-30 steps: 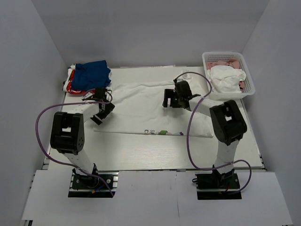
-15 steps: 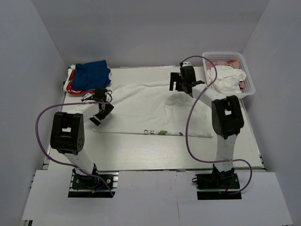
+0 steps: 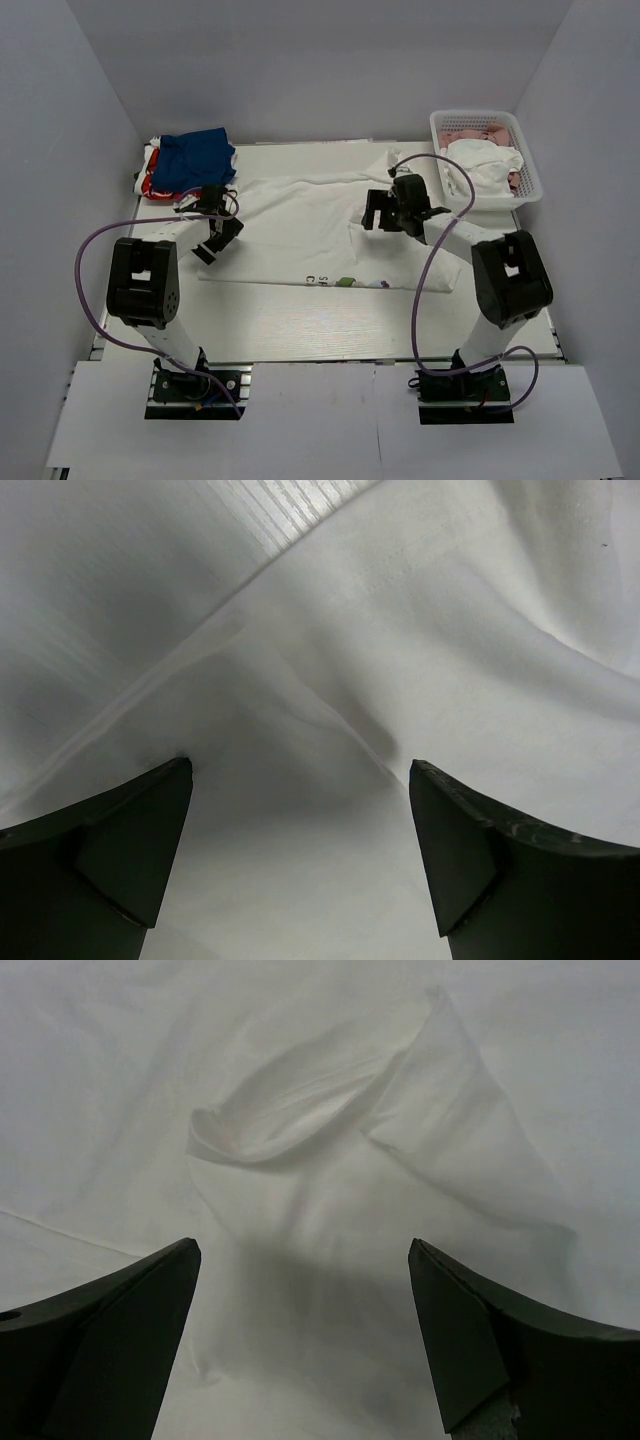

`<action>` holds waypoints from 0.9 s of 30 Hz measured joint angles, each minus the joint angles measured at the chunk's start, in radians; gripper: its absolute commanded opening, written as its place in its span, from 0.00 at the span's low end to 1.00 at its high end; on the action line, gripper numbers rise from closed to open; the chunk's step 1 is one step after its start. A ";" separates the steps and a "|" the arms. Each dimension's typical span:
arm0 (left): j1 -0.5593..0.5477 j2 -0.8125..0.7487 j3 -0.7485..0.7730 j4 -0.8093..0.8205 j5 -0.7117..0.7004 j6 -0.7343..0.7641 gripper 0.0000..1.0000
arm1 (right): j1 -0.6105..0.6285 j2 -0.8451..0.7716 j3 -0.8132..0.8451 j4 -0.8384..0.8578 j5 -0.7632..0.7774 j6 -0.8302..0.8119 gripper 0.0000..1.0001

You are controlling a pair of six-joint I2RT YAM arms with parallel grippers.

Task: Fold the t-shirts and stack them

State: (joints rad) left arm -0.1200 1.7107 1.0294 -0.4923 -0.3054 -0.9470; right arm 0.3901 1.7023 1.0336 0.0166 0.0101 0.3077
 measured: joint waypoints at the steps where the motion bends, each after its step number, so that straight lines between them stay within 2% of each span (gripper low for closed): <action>1: 0.000 0.000 -0.001 0.001 0.000 0.000 0.99 | 0.000 0.031 0.006 0.010 -0.016 0.008 0.90; 6: 0.000 -0.002 -0.011 0.003 0.002 0.000 0.99 | -0.003 0.182 0.097 0.033 -0.020 0.050 0.90; 10: 0.000 -0.002 -0.013 0.000 0.000 0.000 0.99 | -0.006 0.261 0.230 0.034 0.107 0.084 0.90; 15: 0.000 -0.018 -0.033 0.002 -0.010 0.000 0.99 | -0.029 0.280 0.325 -0.010 0.313 0.126 0.90; 21: 0.000 -0.025 -0.043 -0.005 -0.021 0.000 0.99 | -0.082 0.280 0.311 -0.075 0.422 0.089 0.90; 24: 0.000 -0.026 -0.043 -0.005 -0.021 0.004 0.99 | -0.090 0.239 0.258 -0.083 0.412 0.047 0.90; 27: -0.001 -0.026 -0.043 -0.005 -0.021 0.011 0.99 | -0.074 0.125 0.187 -0.104 0.367 0.021 0.90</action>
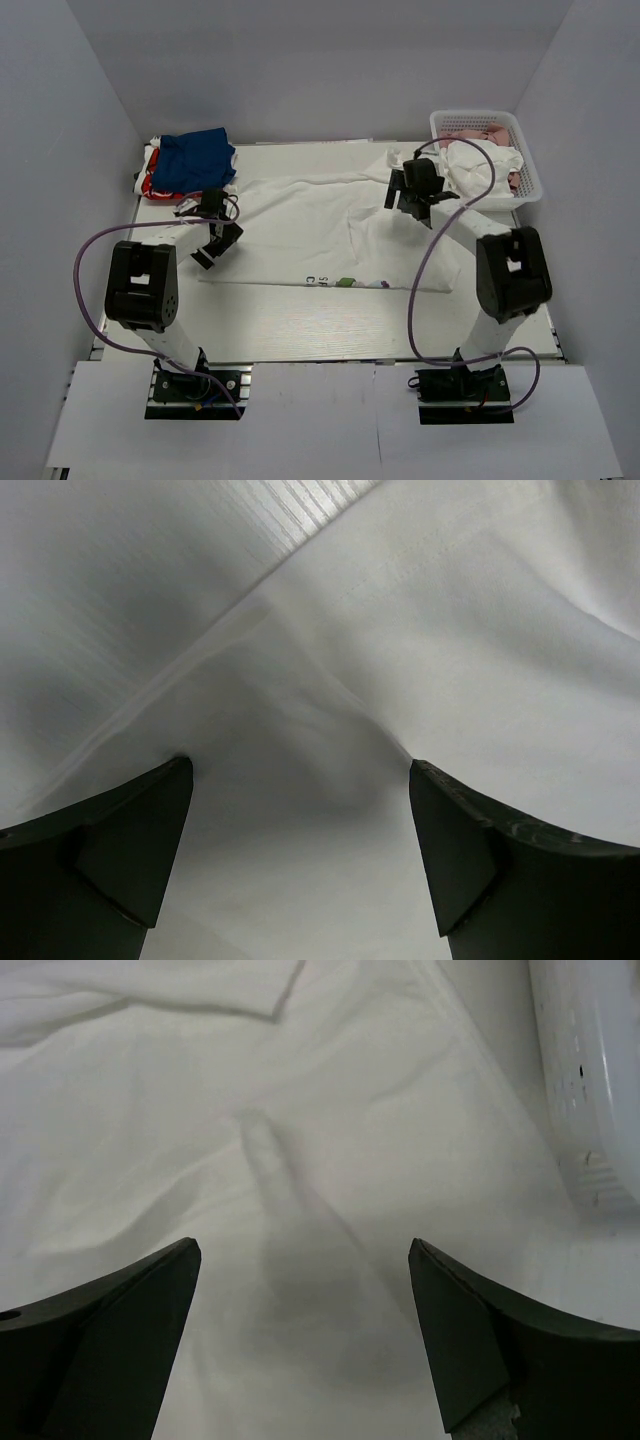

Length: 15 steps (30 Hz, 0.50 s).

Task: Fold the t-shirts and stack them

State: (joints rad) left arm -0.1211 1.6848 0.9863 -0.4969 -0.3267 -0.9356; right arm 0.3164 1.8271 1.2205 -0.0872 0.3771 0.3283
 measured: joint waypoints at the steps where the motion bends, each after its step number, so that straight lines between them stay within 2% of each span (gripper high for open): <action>1: -0.001 0.000 0.000 0.000 0.000 0.002 0.99 | 0.006 -0.047 -0.027 0.000 -0.013 -0.002 0.90; 7: -0.002 -0.015 -0.020 0.010 0.002 0.016 0.99 | 0.057 -0.357 -0.290 0.058 -0.145 0.039 0.90; 15: -0.005 -0.026 -0.039 0.017 0.002 0.023 0.99 | 0.063 -0.386 -0.565 0.037 -0.172 0.173 0.90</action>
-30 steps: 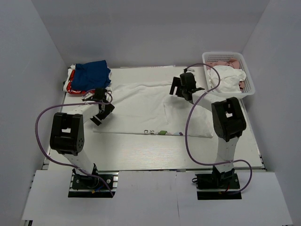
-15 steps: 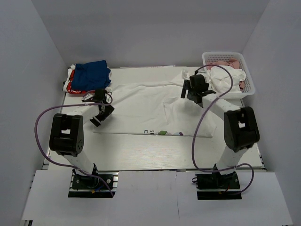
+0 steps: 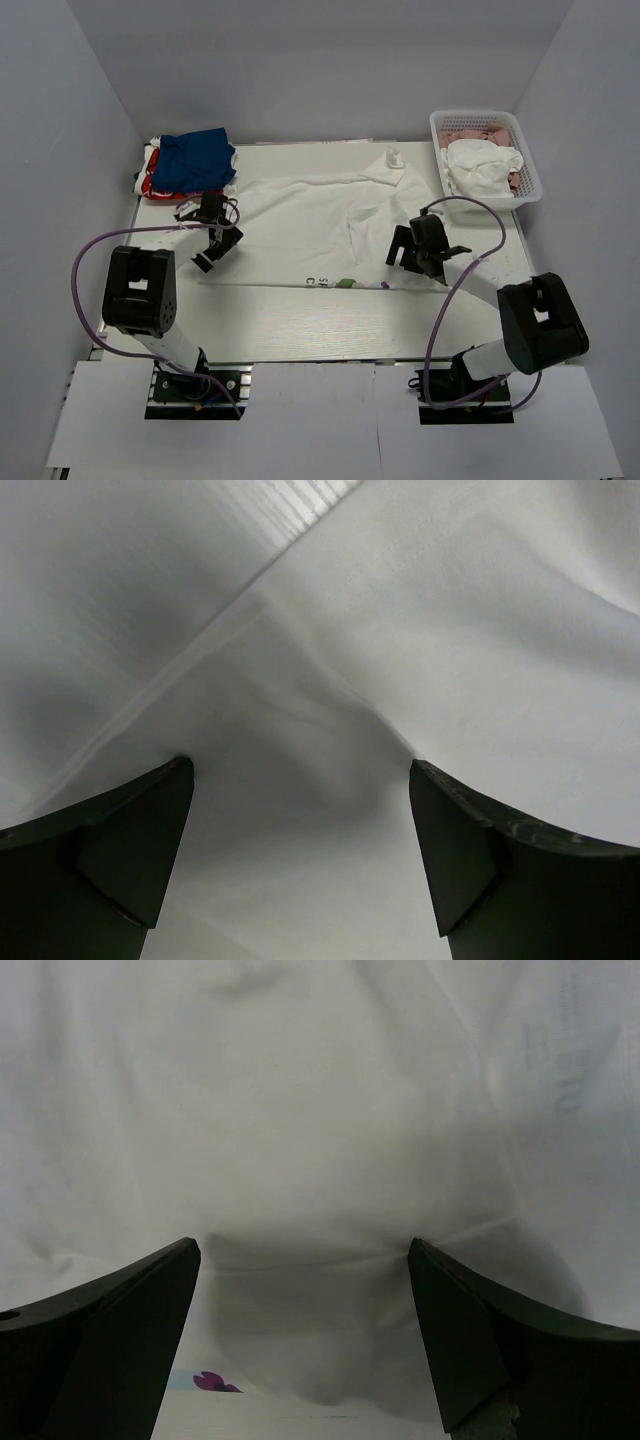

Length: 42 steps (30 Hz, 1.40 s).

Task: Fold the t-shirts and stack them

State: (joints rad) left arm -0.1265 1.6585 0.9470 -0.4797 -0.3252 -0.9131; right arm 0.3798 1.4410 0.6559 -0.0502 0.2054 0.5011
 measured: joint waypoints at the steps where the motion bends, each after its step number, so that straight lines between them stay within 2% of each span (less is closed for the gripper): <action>1: 0.000 -0.008 -0.009 0.002 0.000 0.000 0.99 | 0.000 -0.013 -0.004 -0.004 -0.002 0.018 0.90; 5: 0.000 -0.070 -0.078 0.004 0.010 0.000 0.99 | 0.000 -0.070 -0.058 -0.024 0.005 0.083 0.90; 9: 0.000 -0.172 -0.174 -0.010 0.035 -0.004 0.99 | 0.008 -0.200 -0.131 -0.111 0.004 0.166 0.90; 13: -0.002 -0.285 -0.251 -0.077 0.080 -0.008 0.99 | 0.030 -0.390 -0.198 -0.282 -0.015 0.229 0.90; 18: -0.002 -0.474 -0.336 -0.212 0.138 -0.006 0.99 | 0.067 -0.610 -0.204 -0.463 -0.025 0.212 0.90; 21: -0.003 -0.605 -0.339 -0.192 0.138 0.001 0.99 | 0.080 -0.616 -0.145 -0.490 0.009 0.170 0.90; 23: -0.003 -0.629 -0.316 -0.152 0.135 0.008 0.99 | 0.081 -0.577 -0.096 -0.466 0.032 0.145 0.90; 27: 0.002 -0.523 -0.184 -0.085 0.082 0.016 0.99 | 0.080 -0.475 0.001 -0.339 0.094 0.119 0.90; 32: 0.015 -0.209 0.117 -0.084 0.001 0.019 0.99 | 0.079 -0.306 0.125 -0.201 0.219 0.103 0.90; 35: 0.020 -0.010 0.285 -0.093 -0.039 0.026 0.99 | 0.076 -0.175 0.226 -0.173 0.286 0.089 0.90; 37: 0.021 0.100 0.367 -0.102 -0.058 0.034 0.93 | 0.071 -0.095 0.289 -0.159 0.319 0.074 0.90; 42: 0.021 0.279 0.499 -0.165 -0.106 0.063 0.90 | 0.043 0.106 0.460 -0.153 0.359 0.035 0.90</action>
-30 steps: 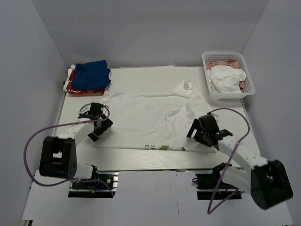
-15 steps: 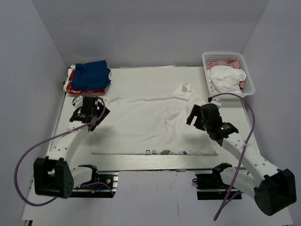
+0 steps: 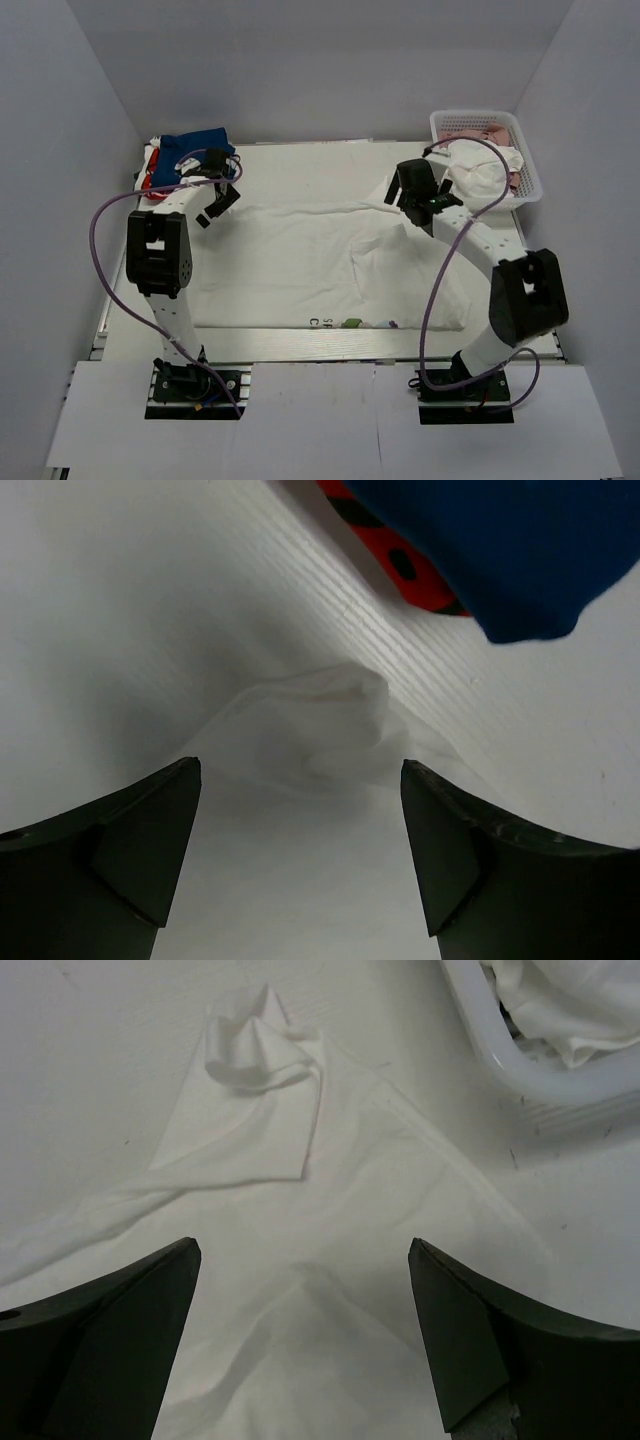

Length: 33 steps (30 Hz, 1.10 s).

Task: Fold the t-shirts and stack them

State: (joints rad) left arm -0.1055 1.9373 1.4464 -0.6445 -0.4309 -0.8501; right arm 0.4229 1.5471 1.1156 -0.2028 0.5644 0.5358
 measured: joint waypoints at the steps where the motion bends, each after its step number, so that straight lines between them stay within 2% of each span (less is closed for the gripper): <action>1: 0.000 0.024 0.024 -0.008 -0.011 0.004 0.90 | -0.008 0.032 0.028 -0.004 0.005 -0.010 0.90; 5: 0.000 0.089 0.089 -0.025 -0.040 0.019 0.87 | -0.044 0.170 0.140 -0.006 -0.020 -0.039 0.90; 9: 0.000 0.124 0.127 -0.027 -0.045 0.032 0.74 | -0.070 0.276 0.211 -0.005 -0.064 -0.052 0.90; 10: 0.000 0.129 0.134 -0.027 -0.047 0.039 0.65 | -0.076 0.293 0.217 -0.006 -0.075 -0.054 0.90; 12: 0.000 0.138 0.140 -0.021 -0.050 0.049 0.53 | -0.085 0.317 0.218 -0.008 -0.089 -0.056 0.90; 13: 0.000 0.143 0.140 -0.017 -0.051 0.053 0.35 | -0.090 0.326 0.219 -0.008 -0.096 -0.058 0.90; 15: 0.001 0.152 0.140 -0.009 -0.052 0.068 0.15 | -0.098 0.346 0.229 -0.009 -0.109 -0.063 0.90; 16: 0.001 0.155 0.140 -0.005 -0.052 0.068 0.00 | -0.102 0.358 0.241 -0.008 -0.118 -0.066 0.90; 23: 0.001 0.164 0.130 0.025 -0.060 0.098 0.00 | -0.128 0.523 0.471 -0.005 -0.190 -0.085 0.90; 28: 0.001 0.126 0.033 0.099 -0.060 0.125 0.00 | -0.139 0.628 0.588 0.008 -0.228 -0.100 0.90; 31: 0.001 0.099 -0.005 0.123 -0.059 0.137 0.00 | -0.148 0.676 0.605 0.029 -0.251 -0.121 0.80; 33: 0.001 0.078 -0.016 0.137 -0.059 0.144 0.00 | -0.155 0.707 0.610 0.042 -0.280 -0.143 0.55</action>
State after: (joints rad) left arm -0.1047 2.0155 1.4307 -0.5079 -0.4900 -0.7059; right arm 0.2680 2.2543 1.7252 -0.1608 0.2844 0.3931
